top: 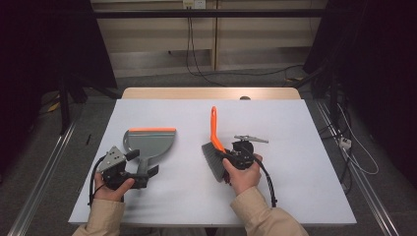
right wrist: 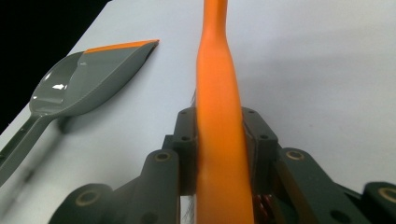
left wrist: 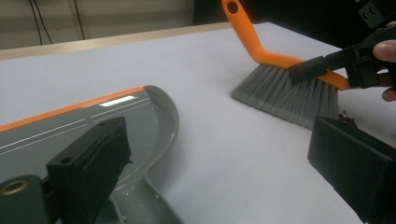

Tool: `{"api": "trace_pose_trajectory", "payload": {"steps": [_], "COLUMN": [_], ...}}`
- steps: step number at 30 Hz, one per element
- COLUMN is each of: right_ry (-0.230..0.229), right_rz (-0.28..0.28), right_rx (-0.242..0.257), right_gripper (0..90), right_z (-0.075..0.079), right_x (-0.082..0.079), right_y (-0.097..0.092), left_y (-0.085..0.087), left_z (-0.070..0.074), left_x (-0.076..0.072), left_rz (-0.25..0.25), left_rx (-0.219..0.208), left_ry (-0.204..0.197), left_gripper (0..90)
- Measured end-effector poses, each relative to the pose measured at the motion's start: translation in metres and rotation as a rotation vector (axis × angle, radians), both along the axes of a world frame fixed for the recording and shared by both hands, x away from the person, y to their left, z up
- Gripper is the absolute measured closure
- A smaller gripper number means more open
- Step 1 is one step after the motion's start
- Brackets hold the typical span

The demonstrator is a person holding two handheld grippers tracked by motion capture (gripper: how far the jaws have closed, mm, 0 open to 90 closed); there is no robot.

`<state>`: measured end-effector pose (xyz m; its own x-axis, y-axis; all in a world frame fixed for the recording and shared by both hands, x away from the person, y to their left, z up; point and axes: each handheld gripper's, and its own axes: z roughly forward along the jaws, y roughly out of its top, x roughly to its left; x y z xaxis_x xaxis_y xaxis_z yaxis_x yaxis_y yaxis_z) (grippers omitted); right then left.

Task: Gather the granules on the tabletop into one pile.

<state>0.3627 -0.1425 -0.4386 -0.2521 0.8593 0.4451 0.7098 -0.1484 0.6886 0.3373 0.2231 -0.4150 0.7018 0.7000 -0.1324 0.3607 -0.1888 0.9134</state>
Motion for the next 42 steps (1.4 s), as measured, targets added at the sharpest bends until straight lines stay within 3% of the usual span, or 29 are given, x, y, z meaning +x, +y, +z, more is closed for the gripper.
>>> {"api": "trace_pose_trajectory", "payload": {"steps": [7,30,42], "right_ry": [0.004,-0.009,-0.018], "right_rz": [-0.017,-0.026,-0.009], "right_rx": [0.014,-0.016,0.049], "right_gripper": [71.0,71.0,71.3], "right_z": [0.000,0.002,0.008], "right_x": [-0.006,-0.012,-0.008], "right_y": [-0.007,-0.025,-0.022], "left_y": [-0.001,-0.003,-0.005], "left_z": [0.000,-0.001,-0.002], "left_x": [-0.001,0.000,0.001], "left_rz": [-0.002,-0.006,-0.013], "left_rx": [0.000,0.006,0.007], "left_ry": [-0.003,-0.002,0.006], "left_gripper": [5.4,5.4,5.4]}}
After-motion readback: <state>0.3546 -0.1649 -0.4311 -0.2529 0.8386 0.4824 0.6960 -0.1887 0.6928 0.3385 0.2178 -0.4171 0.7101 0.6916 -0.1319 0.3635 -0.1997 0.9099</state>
